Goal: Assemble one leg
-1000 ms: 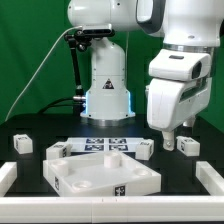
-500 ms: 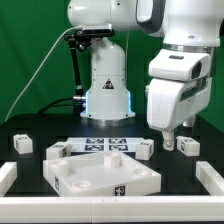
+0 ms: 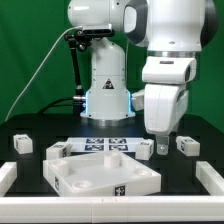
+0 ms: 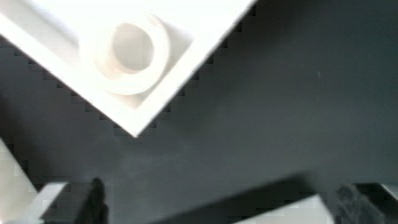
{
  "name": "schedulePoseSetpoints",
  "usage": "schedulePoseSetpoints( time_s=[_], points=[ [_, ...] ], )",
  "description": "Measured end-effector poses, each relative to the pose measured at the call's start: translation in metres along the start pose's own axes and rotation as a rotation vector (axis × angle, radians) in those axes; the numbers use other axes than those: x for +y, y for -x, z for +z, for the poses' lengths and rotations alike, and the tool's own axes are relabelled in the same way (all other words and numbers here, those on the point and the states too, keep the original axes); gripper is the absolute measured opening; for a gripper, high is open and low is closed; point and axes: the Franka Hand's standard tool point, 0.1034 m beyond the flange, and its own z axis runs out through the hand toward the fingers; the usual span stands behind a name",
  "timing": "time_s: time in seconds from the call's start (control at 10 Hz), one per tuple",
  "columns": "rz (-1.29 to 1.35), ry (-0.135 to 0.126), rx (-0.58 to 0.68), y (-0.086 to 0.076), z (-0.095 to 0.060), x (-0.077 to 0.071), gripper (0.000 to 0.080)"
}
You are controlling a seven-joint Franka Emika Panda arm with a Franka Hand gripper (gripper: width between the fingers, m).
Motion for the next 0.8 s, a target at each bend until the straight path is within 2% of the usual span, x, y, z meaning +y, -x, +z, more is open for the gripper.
schedulePoseSetpoints(
  time_s=[0.1, 0.2, 0.7, 0.8],
  points=[
    [-0.102, 0.014, -0.003, 0.007, -0.001, 0.006, 0.0650],
    [-0.147, 0.010, -0.034, 0.014, -0.002, 0.007, 0.0650],
    [-0.163, 0.010, -0.045, 0.016, 0.000, 0.008, 0.0650],
    [-0.268, 0.034, -0.028, 0.022, 0.002, 0.008, 0.0650]
  ],
)
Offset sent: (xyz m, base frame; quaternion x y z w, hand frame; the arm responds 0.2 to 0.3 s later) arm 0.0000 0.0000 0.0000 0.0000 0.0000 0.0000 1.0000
